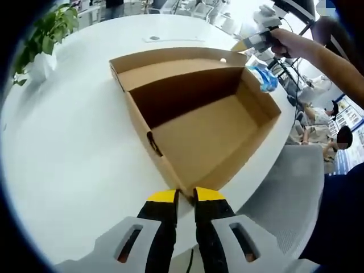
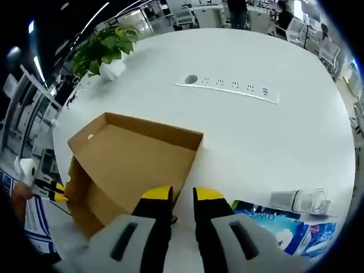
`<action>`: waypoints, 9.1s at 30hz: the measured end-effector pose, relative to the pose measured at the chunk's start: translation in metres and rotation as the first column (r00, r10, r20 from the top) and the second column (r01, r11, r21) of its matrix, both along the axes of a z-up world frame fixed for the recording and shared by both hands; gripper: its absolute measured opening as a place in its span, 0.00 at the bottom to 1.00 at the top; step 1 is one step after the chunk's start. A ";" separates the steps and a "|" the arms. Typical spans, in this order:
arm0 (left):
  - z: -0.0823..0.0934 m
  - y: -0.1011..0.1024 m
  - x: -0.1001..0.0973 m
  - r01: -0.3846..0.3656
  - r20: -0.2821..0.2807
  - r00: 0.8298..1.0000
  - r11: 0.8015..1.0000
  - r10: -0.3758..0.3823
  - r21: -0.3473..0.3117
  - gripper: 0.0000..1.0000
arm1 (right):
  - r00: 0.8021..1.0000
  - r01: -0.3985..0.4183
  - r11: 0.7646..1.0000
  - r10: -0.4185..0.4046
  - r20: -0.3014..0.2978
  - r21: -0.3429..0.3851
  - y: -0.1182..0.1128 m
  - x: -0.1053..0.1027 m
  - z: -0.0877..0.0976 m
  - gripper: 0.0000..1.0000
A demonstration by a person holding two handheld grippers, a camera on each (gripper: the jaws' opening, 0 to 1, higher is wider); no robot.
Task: Operate the shoe box by opening the lid, removing the specified soft item, and placing it in the target area until the item is outside and the box remains undamaged.
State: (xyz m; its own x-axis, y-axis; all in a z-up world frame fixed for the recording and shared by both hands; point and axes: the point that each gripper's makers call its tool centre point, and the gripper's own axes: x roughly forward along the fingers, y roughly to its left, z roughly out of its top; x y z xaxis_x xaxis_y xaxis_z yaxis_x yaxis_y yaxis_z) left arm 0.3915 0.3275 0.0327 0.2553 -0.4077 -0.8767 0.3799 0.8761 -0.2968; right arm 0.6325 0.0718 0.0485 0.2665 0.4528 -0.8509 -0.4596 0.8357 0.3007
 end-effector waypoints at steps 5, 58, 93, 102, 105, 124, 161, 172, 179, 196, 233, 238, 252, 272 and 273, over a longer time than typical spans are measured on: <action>0.000 0.000 0.000 -0.009 0.005 1.000 1.000 0.009 -0.003 0.07 | 0.999 0.032 0.999 -0.032 -0.025 -0.001 0.000 0.004 -0.006 0.11; -0.002 -0.002 0.005 -0.126 0.035 0.992 0.992 0.125 0.025 0.07 | 0.873 -0.073 0.997 0.061 0.484 0.005 0.004 -0.022 0.072 0.00; -0.004 -0.001 0.006 -0.182 0.072 0.982 0.981 0.177 0.069 0.06 | 0.693 -0.122 0.991 0.125 0.710 -0.055 -0.015 -0.087 0.074 0.00; -0.003 -0.001 0.006 -0.189 0.082 0.980 0.980 0.183 0.068 0.06 | 0.717 -0.106 0.993 0.109 0.689 -0.047 -0.017 -0.100 0.064 0.00; -0.003 -0.001 0.006 -0.190 0.083 0.979 0.980 0.184 0.066 0.06 | 0.725 -0.105 0.993 0.113 0.679 -0.053 -0.018 -0.105 0.059 0.00; -0.003 -0.001 0.007 -0.190 0.104 0.977 0.980 0.184 0.055 0.07 | 0.746 -0.099 0.993 0.116 0.656 -0.063 -0.020 -0.119 0.043 0.00; 0.008 0.004 0.005 -0.147 0.182 0.972 0.989 0.150 -0.028 0.09 | 0.779 -0.084 0.995 0.095 0.619 -0.046 -0.027 -0.130 0.012 0.00; 0.013 0.006 0.000 -0.150 0.189 0.970 0.988 0.155 -0.043 0.08 | 0.785 -0.089 0.995 0.094 0.612 -0.038 -0.028 -0.142 0.020 0.01; 0.015 0.004 -0.006 -0.144 0.186 0.971 0.988 0.150 -0.048 0.08 | 0.789 -0.104 0.994 0.095 0.607 -0.020 -0.026 -0.159 0.030 0.01; 0.030 0.000 -0.019 -0.119 0.211 0.969 0.992 0.125 -0.043 0.08 | 0.777 -0.145 0.989 0.126 0.616 -0.019 -0.024 -0.184 0.041 0.04; -0.023 -0.007 -0.027 -0.055 0.098 0.994 0.998 0.053 0.015 0.04 | 0.821 -0.252 0.958 0.285 0.494 -0.134 -0.017 -0.201 -0.026 0.09; -0.026 -0.003 -0.033 -0.057 0.081 0.995 0.998 0.054 0.027 0.06 | 0.831 -0.251 0.959 0.282 0.480 -0.131 -0.025 -0.204 -0.028 0.13; 0.062 0.014 -0.011 -0.055 0.323 0.945 0.998 0.042 0.032 0.17 | 0.776 -0.228 0.972 0.213 0.593 -0.051 -0.026 -0.205 0.053 0.14; 0.032 -0.025 -0.003 0.038 0.430 0.902 0.999 -0.027 -0.016 0.24 | 0.809 -0.220 0.975 0.200 0.553 -0.031 -0.004 -0.188 0.025 0.12; 0.031 -0.024 -0.004 0.041 0.432 0.901 0.999 -0.032 -0.011 0.23 | 0.812 -0.219 0.975 0.200 0.549 -0.031 -0.004 -0.188 0.024 0.11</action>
